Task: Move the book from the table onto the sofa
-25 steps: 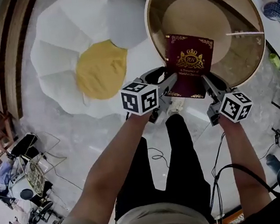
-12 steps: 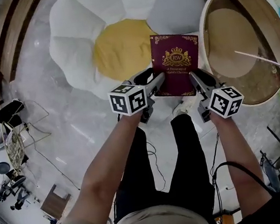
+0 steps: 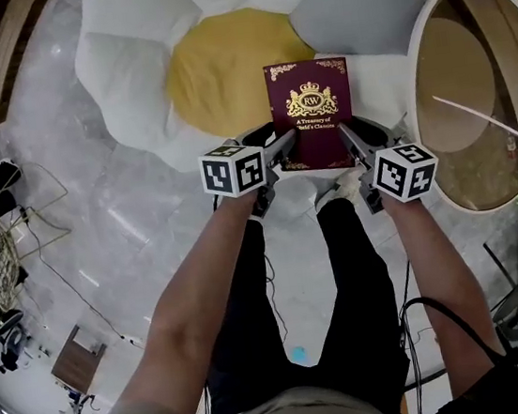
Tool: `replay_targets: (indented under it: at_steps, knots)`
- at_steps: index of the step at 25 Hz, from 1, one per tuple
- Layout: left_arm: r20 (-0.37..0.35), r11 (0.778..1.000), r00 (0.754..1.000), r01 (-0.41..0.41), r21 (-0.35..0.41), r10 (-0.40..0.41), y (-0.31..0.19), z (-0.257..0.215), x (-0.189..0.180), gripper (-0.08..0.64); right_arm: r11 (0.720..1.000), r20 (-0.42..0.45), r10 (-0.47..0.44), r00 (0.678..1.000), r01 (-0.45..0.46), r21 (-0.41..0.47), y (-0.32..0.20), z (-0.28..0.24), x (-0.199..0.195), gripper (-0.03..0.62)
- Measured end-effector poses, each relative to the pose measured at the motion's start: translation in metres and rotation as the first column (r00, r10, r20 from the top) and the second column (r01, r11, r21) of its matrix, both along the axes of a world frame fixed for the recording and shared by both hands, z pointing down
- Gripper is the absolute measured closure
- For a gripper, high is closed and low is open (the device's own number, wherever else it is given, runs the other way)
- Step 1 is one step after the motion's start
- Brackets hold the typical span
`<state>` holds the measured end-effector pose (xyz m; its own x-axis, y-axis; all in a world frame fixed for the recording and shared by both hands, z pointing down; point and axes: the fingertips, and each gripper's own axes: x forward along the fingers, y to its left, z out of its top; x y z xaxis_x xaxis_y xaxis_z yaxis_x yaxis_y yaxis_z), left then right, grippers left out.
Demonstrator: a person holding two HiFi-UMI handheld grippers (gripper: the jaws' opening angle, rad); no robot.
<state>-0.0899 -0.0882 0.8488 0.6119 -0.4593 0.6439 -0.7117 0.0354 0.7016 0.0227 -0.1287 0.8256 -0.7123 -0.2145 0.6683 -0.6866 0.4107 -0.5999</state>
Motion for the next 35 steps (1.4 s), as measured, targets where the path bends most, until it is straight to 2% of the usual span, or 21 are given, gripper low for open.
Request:
replay_targets:
  at_steps: [7,12,17,20,24,28,35]
  knots:
    - [-0.053,0.999,0.998,0.015,-0.040,-0.018,0.004,0.071,0.012,0.336,1.000,-0.084,-0.021,0.996,0.020,-0.013,0.001,0.061,0.007,0.476]
    - [-0.066,0.998,0.996,-0.055,-0.041,0.052,0.001,0.109,0.021,0.336,0.999,-0.130,-0.037,0.991,0.036,-0.013,0.002,0.092,0.015,0.476]
    - [-0.091,0.995,0.992,-0.087,-0.044,0.083,0.000,0.118,0.025,0.336,1.000,-0.141,-0.026,0.990,0.024,-0.011,0.004,0.095,0.016,0.474]
    - [-0.086,0.995,0.994,-0.077,-0.059,0.072,0.001,0.116,0.022,0.336,1.000,-0.153,-0.010,0.988,0.007,-0.018,0.002,0.092,0.019,0.472]
    - [-0.077,0.995,0.995,-0.072,-0.066,0.067,0.006,0.096,0.018,0.336,1.000,-0.177,0.018,0.984,-0.019,-0.005,0.003,0.072,0.030,0.472]
    - [-0.045,0.992,0.993,-0.114,-0.055,0.111,0.014,0.059,0.011,0.336,1.000,-0.179,0.017,0.984,-0.013,0.022,0.011,0.037,0.032,0.474]
    - [-0.026,0.976,0.975,-0.219,0.008,0.219,0.037,-0.050,0.002,0.336,0.997,-0.176,-0.025,0.984,0.037,0.068,0.046,-0.063,0.016,0.502]
